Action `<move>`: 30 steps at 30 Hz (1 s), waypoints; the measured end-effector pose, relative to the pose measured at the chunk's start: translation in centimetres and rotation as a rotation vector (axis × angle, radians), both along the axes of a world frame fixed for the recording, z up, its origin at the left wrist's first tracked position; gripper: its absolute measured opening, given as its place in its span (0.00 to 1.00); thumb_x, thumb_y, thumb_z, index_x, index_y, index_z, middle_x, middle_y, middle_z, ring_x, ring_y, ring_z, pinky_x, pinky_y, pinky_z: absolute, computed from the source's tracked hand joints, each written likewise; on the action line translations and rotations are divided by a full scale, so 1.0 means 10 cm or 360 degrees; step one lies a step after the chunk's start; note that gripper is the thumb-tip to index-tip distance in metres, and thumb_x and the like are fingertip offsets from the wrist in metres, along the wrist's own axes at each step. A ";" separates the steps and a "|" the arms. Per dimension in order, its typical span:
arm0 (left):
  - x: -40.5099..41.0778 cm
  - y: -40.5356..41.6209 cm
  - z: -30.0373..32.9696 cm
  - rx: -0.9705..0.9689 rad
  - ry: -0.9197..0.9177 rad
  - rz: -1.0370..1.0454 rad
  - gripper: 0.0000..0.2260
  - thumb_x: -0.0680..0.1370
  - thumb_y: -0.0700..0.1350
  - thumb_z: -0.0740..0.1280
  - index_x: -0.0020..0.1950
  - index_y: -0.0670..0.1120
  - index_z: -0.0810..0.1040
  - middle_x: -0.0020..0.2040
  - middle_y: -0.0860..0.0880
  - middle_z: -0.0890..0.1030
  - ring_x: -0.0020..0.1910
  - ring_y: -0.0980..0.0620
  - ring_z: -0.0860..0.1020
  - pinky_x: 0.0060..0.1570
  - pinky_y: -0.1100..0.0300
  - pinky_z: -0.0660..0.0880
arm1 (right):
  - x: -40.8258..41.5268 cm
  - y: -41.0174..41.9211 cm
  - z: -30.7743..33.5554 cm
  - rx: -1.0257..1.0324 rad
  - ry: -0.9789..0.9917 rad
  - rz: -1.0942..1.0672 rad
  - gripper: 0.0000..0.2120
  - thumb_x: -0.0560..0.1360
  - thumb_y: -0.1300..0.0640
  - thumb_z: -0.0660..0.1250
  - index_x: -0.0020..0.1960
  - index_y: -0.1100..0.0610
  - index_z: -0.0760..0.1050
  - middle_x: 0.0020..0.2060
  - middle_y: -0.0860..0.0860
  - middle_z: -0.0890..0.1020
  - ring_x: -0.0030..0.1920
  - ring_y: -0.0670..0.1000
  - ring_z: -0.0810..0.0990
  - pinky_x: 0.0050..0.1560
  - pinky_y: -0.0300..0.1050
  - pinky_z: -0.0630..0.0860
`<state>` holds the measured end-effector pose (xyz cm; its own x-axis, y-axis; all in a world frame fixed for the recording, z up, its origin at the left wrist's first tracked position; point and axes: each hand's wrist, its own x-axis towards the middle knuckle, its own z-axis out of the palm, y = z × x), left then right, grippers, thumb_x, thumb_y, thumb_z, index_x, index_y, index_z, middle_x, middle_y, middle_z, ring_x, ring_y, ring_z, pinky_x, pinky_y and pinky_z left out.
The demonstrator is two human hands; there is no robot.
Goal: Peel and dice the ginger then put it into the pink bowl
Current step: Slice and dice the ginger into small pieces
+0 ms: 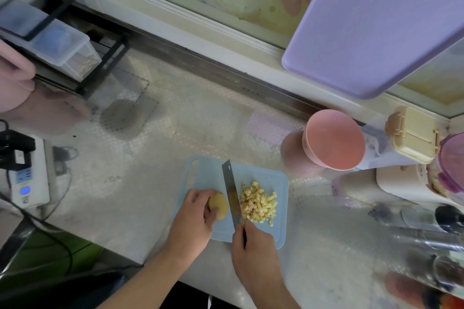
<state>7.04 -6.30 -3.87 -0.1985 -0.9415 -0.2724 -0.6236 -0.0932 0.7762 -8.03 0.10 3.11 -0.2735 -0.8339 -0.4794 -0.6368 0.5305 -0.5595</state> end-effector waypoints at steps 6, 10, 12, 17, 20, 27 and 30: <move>-0.01 0.02 -0.03 -0.0040 0.0046 0.0033 0.14 0.81 0.46 0.71 0.66 0.56 0.78 0.56 0.58 0.71 0.45 0.59 0.81 0.50 0.58 0.81 | 0.06 0.03 0.03 0.0024 -0.0042 -0.0024 0.17 0.83 0.51 0.57 0.36 0.52 0.64 0.28 0.50 0.72 0.28 0.47 0.68 0.30 0.41 0.65; -0.02 0.02 -0.04 -0.0049 0.0044 0.0048 0.13 0.81 0.46 0.71 0.65 0.55 0.79 0.55 0.58 0.71 0.45 0.59 0.81 0.50 0.57 0.81 | 0.10 0.03 0.01 0.0061 -0.0035 -0.0015 0.17 0.83 0.51 0.56 0.36 0.51 0.63 0.27 0.50 0.72 0.27 0.47 0.68 0.30 0.41 0.65; -0.02 0.02 -0.03 -0.0053 0.0035 0.0058 0.13 0.81 0.46 0.71 0.65 0.55 0.79 0.55 0.58 0.71 0.44 0.60 0.80 0.49 0.57 0.81 | 0.11 0.02 0.01 0.0073 -0.0025 0.0001 0.17 0.83 0.51 0.56 0.36 0.50 0.63 0.27 0.50 0.71 0.27 0.48 0.68 0.30 0.41 0.65; -0.03 0.02 -0.03 -0.0039 0.0039 0.0083 0.13 0.81 0.45 0.72 0.65 0.54 0.80 0.55 0.58 0.72 0.43 0.61 0.80 0.49 0.56 0.81 | 0.14 0.01 0.03 0.0142 0.0037 0.0029 0.16 0.84 0.51 0.54 0.37 0.51 0.62 0.29 0.49 0.72 0.28 0.48 0.68 0.30 0.42 0.66; -0.04 0.01 -0.03 -0.0045 0.0042 0.0088 0.13 0.80 0.45 0.72 0.65 0.53 0.80 0.55 0.59 0.72 0.43 0.61 0.80 0.48 0.58 0.81 | 0.18 -0.01 0.05 0.0199 0.0128 0.0113 0.14 0.84 0.51 0.53 0.40 0.51 0.64 0.33 0.49 0.75 0.33 0.49 0.74 0.33 0.42 0.69; -0.01 0.00 -0.05 -0.0068 0.0057 0.0077 0.13 0.79 0.43 0.74 0.63 0.53 0.82 0.54 0.58 0.73 0.46 0.61 0.80 0.47 0.63 0.80 | 0.27 -0.15 0.06 0.0333 0.0220 0.0177 0.10 0.84 0.56 0.53 0.44 0.54 0.67 0.37 0.50 0.75 0.38 0.51 0.76 0.34 0.41 0.68; 0.00 -0.01 -0.06 -0.0080 0.0054 0.0064 0.13 0.79 0.41 0.73 0.62 0.52 0.82 0.54 0.58 0.73 0.44 0.60 0.80 0.48 0.62 0.80 | 0.30 -0.21 -0.02 0.0377 0.0239 0.0161 0.09 0.82 0.60 0.54 0.44 0.55 0.67 0.37 0.50 0.74 0.37 0.52 0.75 0.33 0.42 0.69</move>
<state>7.01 -6.35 -4.48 -0.1687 -0.9612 -0.2182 -0.5932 -0.0777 0.8013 -5.05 -2.00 2.92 -0.2771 -0.7303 -0.6244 -0.7594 0.5646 -0.3234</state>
